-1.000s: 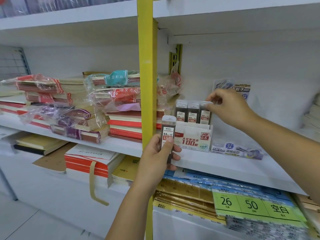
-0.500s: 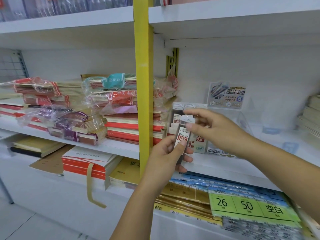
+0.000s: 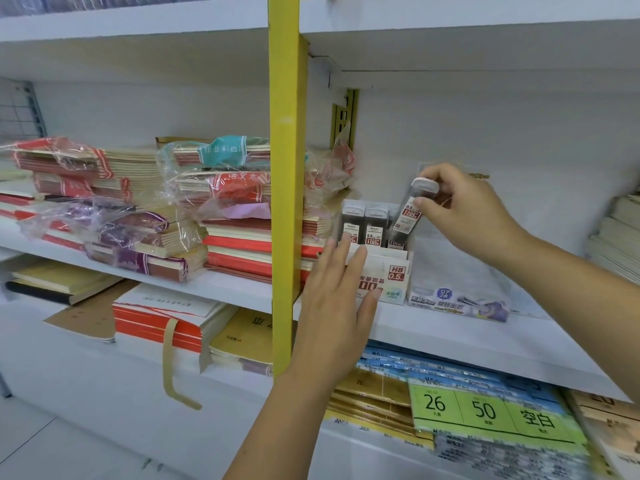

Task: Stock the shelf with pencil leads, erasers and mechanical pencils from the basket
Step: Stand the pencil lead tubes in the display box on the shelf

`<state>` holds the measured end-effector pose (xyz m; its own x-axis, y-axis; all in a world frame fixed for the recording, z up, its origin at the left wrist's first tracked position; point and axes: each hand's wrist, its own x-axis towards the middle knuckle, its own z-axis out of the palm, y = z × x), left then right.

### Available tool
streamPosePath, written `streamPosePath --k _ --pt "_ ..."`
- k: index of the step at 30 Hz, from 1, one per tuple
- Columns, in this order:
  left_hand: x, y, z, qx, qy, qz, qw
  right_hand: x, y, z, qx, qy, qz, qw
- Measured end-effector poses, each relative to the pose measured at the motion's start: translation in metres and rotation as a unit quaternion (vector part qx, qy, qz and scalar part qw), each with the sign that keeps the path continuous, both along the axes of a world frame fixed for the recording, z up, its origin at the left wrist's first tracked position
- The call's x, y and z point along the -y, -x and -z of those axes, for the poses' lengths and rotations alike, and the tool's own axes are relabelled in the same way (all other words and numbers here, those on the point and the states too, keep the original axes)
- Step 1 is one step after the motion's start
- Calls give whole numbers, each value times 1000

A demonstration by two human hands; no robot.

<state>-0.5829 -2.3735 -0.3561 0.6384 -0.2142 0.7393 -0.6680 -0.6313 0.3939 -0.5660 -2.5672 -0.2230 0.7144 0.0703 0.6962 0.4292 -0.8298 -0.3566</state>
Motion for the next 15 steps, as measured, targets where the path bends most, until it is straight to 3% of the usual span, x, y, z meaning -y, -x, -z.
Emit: streamPosePath --k 4,9,15 --pt "-1 -7 9 -12 -34 -4 999 -2 -14 4 -40 72 18 996" --pt "-1 -10 12 -5 -37 -16 999 -7 -27 4 -43 39 36 998" --pt "-2 -8 11 -8 -41 -4 999 -4 -29 12 -42 116 134 983"
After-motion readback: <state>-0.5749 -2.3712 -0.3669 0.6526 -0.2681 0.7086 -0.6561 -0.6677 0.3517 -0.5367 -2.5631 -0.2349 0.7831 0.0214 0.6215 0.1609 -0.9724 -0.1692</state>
